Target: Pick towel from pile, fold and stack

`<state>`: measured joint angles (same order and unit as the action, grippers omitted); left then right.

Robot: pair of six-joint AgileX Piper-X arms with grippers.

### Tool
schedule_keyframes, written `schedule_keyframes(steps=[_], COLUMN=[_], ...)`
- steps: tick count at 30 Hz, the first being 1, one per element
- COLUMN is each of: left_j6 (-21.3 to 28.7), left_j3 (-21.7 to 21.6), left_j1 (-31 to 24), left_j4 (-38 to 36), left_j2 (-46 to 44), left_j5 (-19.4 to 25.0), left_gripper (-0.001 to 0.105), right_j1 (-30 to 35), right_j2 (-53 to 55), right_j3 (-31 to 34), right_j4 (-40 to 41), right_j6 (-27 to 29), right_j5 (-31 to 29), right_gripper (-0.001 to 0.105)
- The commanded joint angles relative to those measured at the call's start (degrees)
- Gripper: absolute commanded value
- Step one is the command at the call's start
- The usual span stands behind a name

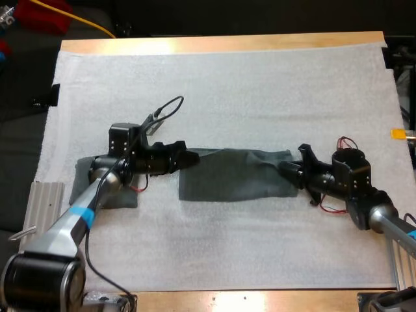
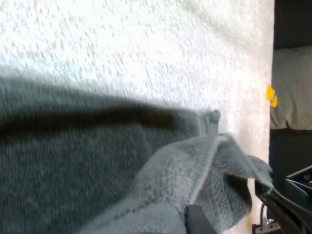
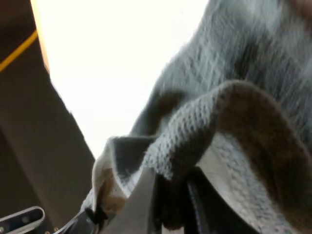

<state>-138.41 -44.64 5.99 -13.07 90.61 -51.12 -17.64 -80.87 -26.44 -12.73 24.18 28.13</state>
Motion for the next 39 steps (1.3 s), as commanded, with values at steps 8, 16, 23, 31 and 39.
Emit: schedule_keyframes(steps=[8,16,23,31,39], left_j6=[1.5,2.3,3.6,3.7,9.7], left_j3=[-1.1,-1.2,-1.2,-1.2,-1.2], left_j1=[0.0,0.0,0.0,0.0,0.0], left_j4=[1.8,1.8,3.5,2.6,-8.6], left_j2=[2.0,1.7,-2.4,-12.8,-22.8], left_j5=[-0.1,-4.1,-10.1,-7.9,-1.7], left_gripper=[0.0,0.038,0.066,0.065,0.065], right_j1=[0.3,0.3,0.3,0.3,0.3], right_j2=[0.1,0.1,2.0,10.3,19.4], right_j3=[-0.2,-0.2,-0.2,-0.2,-0.5], right_j4=[-0.8,-9.7,-17.6,-7.7,11.4], right_j6=[0.0,2.4,7.3,18.2,29.8], right_j5=[-2.9,0.0,0.9,0.8,-0.4], right_gripper=[0.0,0.034,0.063,0.063,0.063])
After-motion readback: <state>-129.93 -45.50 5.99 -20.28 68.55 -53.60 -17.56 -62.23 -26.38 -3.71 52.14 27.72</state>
